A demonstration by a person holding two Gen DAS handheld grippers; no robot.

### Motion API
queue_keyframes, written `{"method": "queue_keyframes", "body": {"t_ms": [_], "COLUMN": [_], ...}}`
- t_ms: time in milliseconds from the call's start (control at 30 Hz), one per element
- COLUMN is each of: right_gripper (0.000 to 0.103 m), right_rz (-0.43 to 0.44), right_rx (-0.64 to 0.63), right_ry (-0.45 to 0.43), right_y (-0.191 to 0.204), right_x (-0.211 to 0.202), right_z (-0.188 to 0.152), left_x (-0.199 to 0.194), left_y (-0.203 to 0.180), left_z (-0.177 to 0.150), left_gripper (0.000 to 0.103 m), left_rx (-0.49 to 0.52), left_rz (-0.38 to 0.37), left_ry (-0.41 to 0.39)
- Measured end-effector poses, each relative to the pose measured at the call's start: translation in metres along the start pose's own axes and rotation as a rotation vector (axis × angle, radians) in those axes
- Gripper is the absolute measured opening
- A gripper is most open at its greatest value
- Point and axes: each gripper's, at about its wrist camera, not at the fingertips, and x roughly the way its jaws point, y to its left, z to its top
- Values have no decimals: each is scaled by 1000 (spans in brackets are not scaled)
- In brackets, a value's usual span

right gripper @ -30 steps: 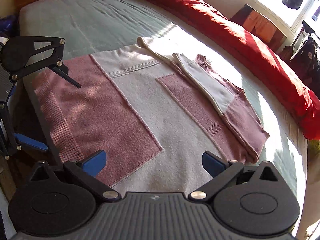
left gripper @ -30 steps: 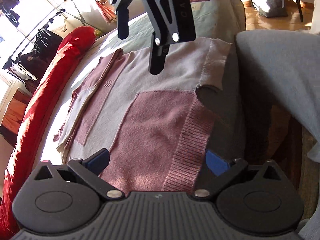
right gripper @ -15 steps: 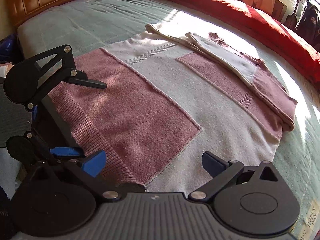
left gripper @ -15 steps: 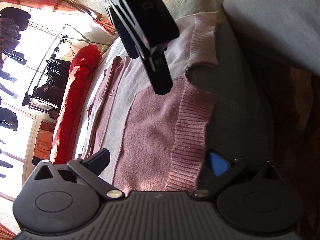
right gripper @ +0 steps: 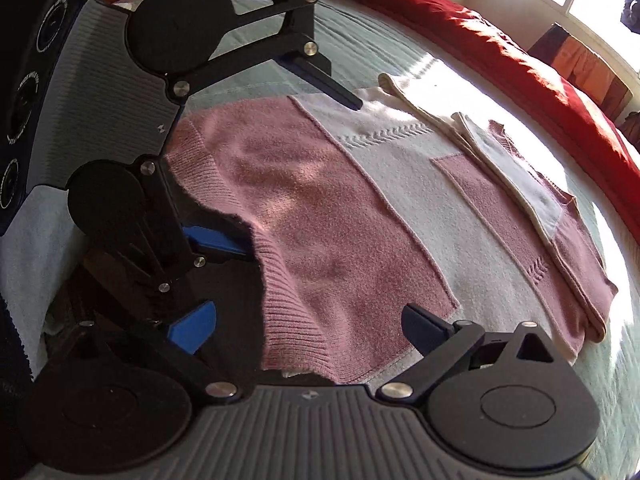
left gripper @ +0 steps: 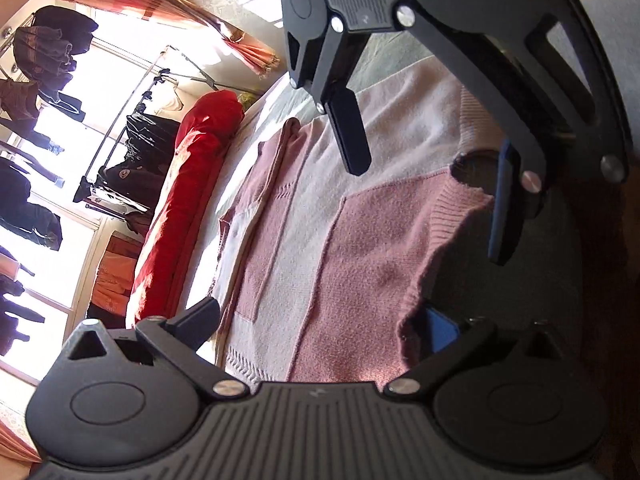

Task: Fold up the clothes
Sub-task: 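Lower the right gripper to the ribbed hem while the left gripper approaches it, then grasp the ribbed hem with both grippers and lift it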

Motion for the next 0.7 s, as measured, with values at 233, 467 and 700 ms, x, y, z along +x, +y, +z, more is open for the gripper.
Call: {"method": "queue_keyframes", "body": {"t_ms": [233,467,700], "right_gripper": [21,10,17], "right_rz": [-42,-41,-76], "right_rx": [-83,2,6], "right_ry": [163,151,140], "right_y": [12,-4,-5], "right_x": [43,33,27], "right_z": [11,17,23], "left_x": [-7,-3,3], "left_y": [0,-10,-11], "left_z": [-6,-13,-28], "left_gripper": [102,60,6], "left_rx": [-42,-40,-84], "left_rz": [-18,-119,-148], "left_ry": [1,55,159]}}
